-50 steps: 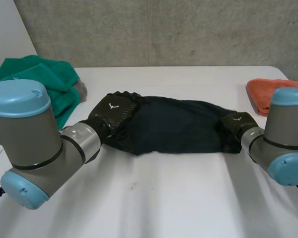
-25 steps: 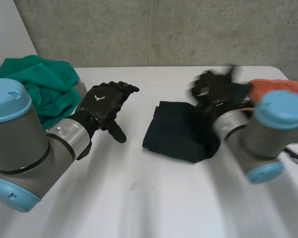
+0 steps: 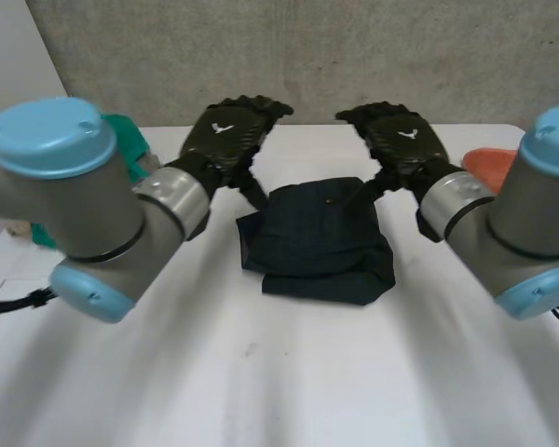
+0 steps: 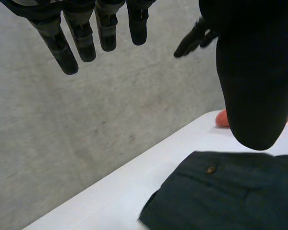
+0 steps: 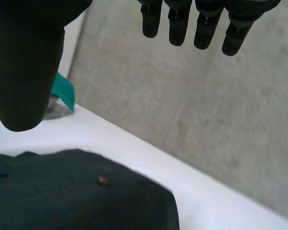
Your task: Fold the laundry.
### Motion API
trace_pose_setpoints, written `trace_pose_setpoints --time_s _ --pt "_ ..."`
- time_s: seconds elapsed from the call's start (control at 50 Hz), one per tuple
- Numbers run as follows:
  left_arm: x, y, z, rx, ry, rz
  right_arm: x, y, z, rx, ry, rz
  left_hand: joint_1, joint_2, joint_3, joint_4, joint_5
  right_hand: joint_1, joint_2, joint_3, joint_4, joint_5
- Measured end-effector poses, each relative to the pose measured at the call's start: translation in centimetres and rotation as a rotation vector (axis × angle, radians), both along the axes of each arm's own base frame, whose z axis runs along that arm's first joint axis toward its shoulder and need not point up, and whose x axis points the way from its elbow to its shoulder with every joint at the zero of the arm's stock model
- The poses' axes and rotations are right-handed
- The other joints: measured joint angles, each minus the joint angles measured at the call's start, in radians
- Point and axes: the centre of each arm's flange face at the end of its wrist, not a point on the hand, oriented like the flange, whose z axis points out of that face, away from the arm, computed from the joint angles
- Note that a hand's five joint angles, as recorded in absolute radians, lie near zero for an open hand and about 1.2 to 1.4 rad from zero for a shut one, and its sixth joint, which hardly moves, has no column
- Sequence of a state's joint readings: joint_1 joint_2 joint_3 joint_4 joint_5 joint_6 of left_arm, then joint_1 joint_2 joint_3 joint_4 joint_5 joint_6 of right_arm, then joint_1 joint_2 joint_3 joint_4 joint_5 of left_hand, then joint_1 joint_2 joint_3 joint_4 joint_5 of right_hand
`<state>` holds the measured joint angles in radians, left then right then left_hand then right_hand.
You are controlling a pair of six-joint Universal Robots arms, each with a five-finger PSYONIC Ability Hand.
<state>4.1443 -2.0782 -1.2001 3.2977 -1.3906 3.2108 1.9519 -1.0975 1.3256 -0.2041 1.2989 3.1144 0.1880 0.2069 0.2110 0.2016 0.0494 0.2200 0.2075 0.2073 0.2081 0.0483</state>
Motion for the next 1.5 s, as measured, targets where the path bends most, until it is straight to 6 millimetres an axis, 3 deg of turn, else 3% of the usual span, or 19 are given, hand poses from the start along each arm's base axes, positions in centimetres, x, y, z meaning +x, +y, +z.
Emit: trace_pose_setpoints --time_s 0.14,0.26,0.36,0.44,0.5,0.58,0.74,0.86,0.96,1.06,1.08,1.2,1.34,1.5 --pt "-4.0 0.1 -1.8 0.036 -0.041 -0.081 -1.0 -2.8 -2.4 0.171 0.069 -0.036 0.0 0.0 0.0 0.0 0.0 0.0 0.0 0.0 0.0 0.0" --pt "-6.2 -0.3 -5.7 0.071 -0.138 -0.11 -0.7 -4.5 -5.3 0.291 0.122 -0.032 0.0 0.0 0.0 0.0 0.0 0.0 0.0 0.0 0.0 0.0" --pt "-6.5 -0.9 -9.8 0.118 -0.249 -0.098 -0.6 -4.9 -7.7 0.359 0.172 -0.041 0.0 0.0 0.0 0.0 0.0 0.0 0.0 0.0 0.0 0.0" --pt "-5.5 -1.5 -12.5 0.172 -0.353 -0.048 -0.9 -4.9 -9.0 0.366 0.251 -0.064 0.0 0.0 0.0 0.0 0.0 0.0 0.0 0.0 0.0 0.0" --pt "-4.5 -1.8 -13.0 0.201 -0.405 -0.012 -1.3 -4.8 -9.1 0.336 0.32 -0.079 0.0 0.0 -0.003 0.0 0.0 0.0 -0.002 0.0 0.0 0.0" --pt "-3.5 -1.9 -12.0 0.215 -0.424 0.012 -1.4 -4.4 -8.4 0.264 0.404 -0.085 0.0 -0.002 -0.003 0.0 0.0 0.0 -0.003 0.0 0.0 0.0" --pt "-2.6 -0.5 -5.4 0.144 -0.283 -0.022 0.1 -2.4 -4.8 0.062 0.46 -0.072 0.0 -0.002 -0.003 0.0 0.0 0.0 -0.003 0.0 0.0 0.0" --pt "-1.7 1.6 0.4 0.085 -0.113 -0.081 1.2 0.6 -1.8 -0.141 0.478 -0.095 0.0 -0.002 -0.003 0.0 0.0 0.0 -0.003 0.0 0.0 0.0" --pt "-0.6 3.1 3.5 0.071 -0.027 -0.143 1.6 3.7 -1.2 -0.258 0.496 -0.1 0.0 -0.002 -0.003 0.0 0.0 0.0 -0.003 0.0 0.0 0.0" --pt "0.7 4.7 5.5 0.113 0.018 -0.251 1.5 7.2 -3.2 -0.247 0.5 -0.06 0.0 -0.002 -0.003 0.0 0.0 0.0 -0.003 0.0 0.0 0.0" --pt "1.2 5.3 6.0 0.137 0.027 -0.295 1.5 8.4 -4.3 -0.219 0.497 -0.04 0.0 -0.002 -0.003 0.0 0.0 0.0 -0.003 0.0 0.0 0.0" --pt "2.4 7.3 6.7 0.223 0.047 -0.445 1.7 10.6 -8.5 -0.123 0.479 0.008 0.0 -0.002 -0.003 0.0 0.0 0.0 -0.003 0.0 0.0 0.0" --pt "3.1 8.6 6.1 0.242 0.056 -0.494 2.6 9.2 -12.0 -0.13 0.459 -0.006 0.0 -0.002 -0.003 0.0 0.0 0.0 -0.003 0.0 0.0 0.0" --pt "3.1 8.4 5.0 0.194 0.073 -0.457 3.7 6.1 -13.4 -0.215 0.453 -0.061 0.0 -0.002 -0.003 0.0 0.0 0.0 -0.003 0.0 0.0 0.0"
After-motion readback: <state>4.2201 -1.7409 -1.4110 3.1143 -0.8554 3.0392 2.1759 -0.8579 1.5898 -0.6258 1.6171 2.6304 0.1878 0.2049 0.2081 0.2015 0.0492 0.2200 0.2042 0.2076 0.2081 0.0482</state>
